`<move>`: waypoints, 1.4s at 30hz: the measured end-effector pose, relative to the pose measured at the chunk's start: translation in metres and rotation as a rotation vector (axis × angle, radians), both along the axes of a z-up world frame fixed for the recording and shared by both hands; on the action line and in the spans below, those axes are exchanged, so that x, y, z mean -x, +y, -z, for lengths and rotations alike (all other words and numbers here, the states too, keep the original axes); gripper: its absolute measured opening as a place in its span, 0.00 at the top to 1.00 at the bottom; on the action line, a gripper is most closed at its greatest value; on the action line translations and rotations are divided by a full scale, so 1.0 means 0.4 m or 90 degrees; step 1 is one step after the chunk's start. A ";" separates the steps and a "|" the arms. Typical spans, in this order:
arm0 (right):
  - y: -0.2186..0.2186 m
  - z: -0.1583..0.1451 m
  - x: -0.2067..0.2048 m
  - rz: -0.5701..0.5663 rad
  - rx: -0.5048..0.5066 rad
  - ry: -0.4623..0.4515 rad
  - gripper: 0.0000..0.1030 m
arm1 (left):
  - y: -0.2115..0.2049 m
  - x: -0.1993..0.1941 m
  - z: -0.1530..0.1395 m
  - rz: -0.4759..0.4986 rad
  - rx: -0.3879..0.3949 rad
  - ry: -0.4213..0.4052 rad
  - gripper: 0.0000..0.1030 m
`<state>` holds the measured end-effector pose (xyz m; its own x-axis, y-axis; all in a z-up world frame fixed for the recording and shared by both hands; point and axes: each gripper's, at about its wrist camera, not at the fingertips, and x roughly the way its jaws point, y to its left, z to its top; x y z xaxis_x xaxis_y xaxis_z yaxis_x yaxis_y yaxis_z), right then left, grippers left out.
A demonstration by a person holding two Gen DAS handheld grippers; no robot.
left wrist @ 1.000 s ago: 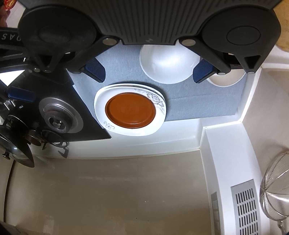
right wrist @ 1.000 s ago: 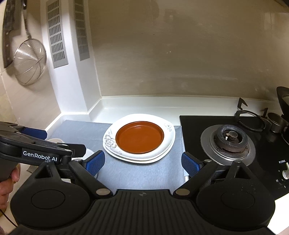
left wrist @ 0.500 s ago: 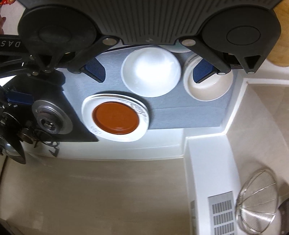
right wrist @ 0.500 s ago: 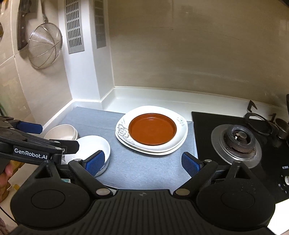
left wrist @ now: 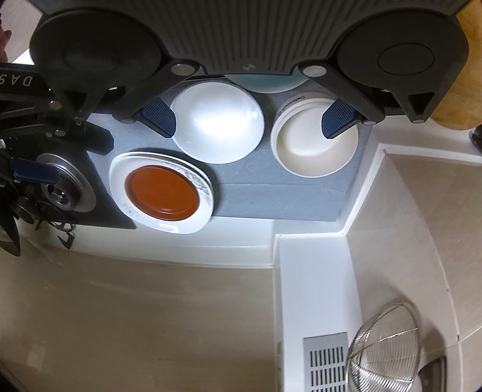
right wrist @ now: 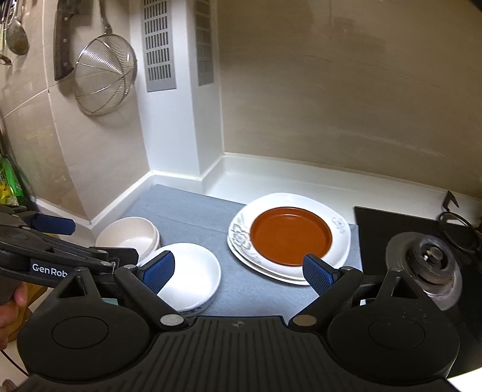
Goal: Organize plates and bowls
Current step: 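Move both tools toward the cream bowl on the mat, then close the right tool on the cream bowl rim while the left tool grips it too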
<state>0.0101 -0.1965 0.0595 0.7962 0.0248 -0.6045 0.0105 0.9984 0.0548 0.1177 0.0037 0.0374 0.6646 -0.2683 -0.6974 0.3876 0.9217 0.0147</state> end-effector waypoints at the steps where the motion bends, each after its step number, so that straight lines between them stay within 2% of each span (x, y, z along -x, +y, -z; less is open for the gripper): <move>1: 0.004 0.000 -0.005 -0.003 0.001 0.000 0.10 | 0.004 -0.004 0.002 -0.003 0.000 0.003 0.00; 7: 0.027 -0.004 -0.042 -0.028 0.003 -0.003 0.10 | 0.052 -0.033 0.014 -0.055 0.007 0.034 0.00; 12: 0.050 -0.009 -0.092 -0.059 0.005 -0.007 0.10 | 0.146 -0.090 0.051 -0.153 0.027 0.105 0.00; 16: 0.077 -0.004 -0.146 -0.089 0.006 0.003 0.10 | 0.225 -0.137 0.087 -0.228 0.068 0.172 0.00; 21: 0.104 0.015 -0.224 -0.125 0.005 0.012 0.10 | 0.278 -0.188 0.117 -0.294 0.095 0.211 0.00; 26: 0.136 0.053 -0.324 -0.158 0.010 0.052 0.10 | 0.292 -0.237 0.143 -0.327 0.090 0.220 0.00; 32: 0.186 0.117 -0.426 -0.190 0.010 0.119 0.09 | 0.275 -0.300 0.183 -0.339 0.053 0.218 0.00; 37: 0.221 0.175 -0.499 -0.200 0.014 0.180 0.09 | 0.280 -0.343 0.222 -0.347 0.035 0.239 0.00; 42: 0.247 0.224 -0.543 -0.209 0.045 0.202 0.09 | 0.291 -0.376 0.261 -0.360 0.021 0.261 0.00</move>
